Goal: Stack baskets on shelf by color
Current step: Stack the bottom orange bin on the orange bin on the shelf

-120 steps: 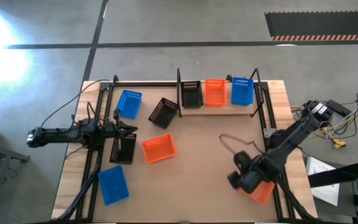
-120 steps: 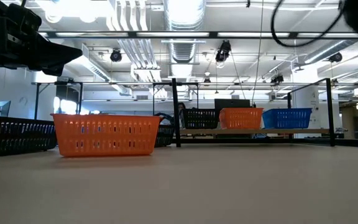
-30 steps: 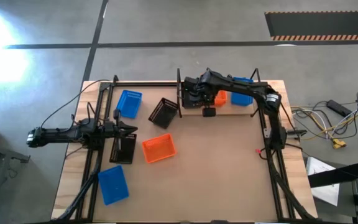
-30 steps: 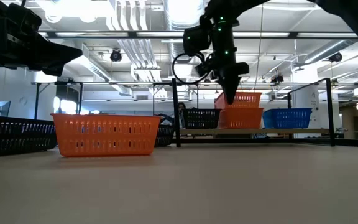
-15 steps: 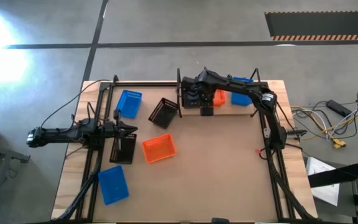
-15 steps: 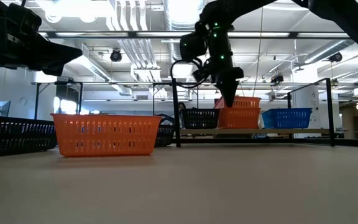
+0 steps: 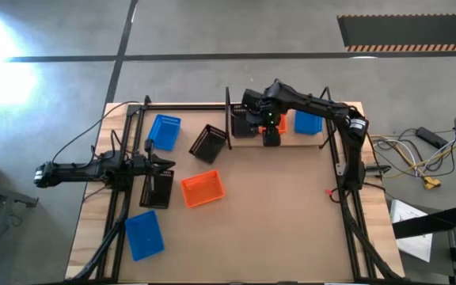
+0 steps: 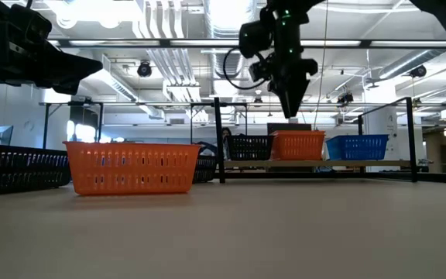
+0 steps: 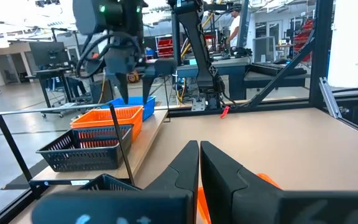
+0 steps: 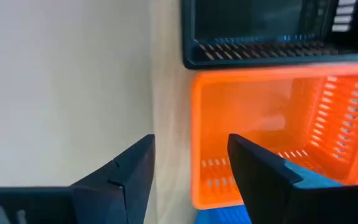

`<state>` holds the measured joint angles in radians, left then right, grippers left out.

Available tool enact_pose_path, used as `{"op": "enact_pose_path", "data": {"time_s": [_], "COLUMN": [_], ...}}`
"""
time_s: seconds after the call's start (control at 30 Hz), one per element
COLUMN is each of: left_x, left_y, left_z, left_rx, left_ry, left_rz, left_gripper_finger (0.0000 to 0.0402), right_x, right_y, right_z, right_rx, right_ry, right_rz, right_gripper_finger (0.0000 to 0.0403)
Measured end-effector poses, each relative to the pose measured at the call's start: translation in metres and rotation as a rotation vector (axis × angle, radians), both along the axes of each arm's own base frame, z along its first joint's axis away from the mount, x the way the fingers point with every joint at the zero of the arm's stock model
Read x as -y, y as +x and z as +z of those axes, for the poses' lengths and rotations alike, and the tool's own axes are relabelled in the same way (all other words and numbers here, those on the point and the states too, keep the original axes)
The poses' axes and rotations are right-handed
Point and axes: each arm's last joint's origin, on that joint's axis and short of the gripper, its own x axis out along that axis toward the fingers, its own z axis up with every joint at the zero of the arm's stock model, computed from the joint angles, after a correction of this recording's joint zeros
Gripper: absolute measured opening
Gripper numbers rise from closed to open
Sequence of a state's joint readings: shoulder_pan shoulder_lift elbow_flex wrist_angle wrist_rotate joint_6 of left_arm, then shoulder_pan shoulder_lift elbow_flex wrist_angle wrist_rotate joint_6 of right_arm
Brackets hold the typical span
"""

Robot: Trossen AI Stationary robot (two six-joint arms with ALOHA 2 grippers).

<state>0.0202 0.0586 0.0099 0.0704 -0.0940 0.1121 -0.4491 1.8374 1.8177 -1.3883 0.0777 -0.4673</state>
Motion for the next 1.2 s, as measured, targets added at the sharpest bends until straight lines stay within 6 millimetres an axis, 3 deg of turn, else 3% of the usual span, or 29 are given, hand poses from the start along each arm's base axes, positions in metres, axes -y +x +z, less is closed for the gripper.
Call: {"op": "enact_pose_path", "data": {"time_s": [0.23, 0.37, 0.67, 0.93, 1.2], "left_x": [0.0, 0.0, 0.0, 0.0, 0.0], "left_y": [0.0, 0.0, 0.0, 0.0, 0.0], "left_z": [0.0, 0.0, 0.0, 0.0, 0.0], "left_rx": [0.0, 0.0, 0.0, 0.0, 0.0], "left_ry": [0.0, 0.0, 0.0, 0.0, 0.0], "left_rz": [0.0, 0.0, 0.0, 0.0, 0.0], "left_gripper_finger": [0.0, 0.0, 0.0, 0.0, 0.0], "right_x": [0.01, 0.013, 0.018, 0.028, 0.027], "right_y": [-0.009, -0.011, -0.016, -0.031, -0.031], "right_z": [-0.028, -0.04, -0.049, -0.042, -0.042], "right_rx": [-0.029, -0.027, -0.035, -0.054, -0.045], "right_ry": [0.011, 0.01, 0.014, 0.03, 0.05], "right_rz": [-0.004, -0.01, -0.031, -0.11, -0.111], "right_gripper_finger": [0.0195, 0.0174, 0.0023, 0.0015, 0.0014]}}
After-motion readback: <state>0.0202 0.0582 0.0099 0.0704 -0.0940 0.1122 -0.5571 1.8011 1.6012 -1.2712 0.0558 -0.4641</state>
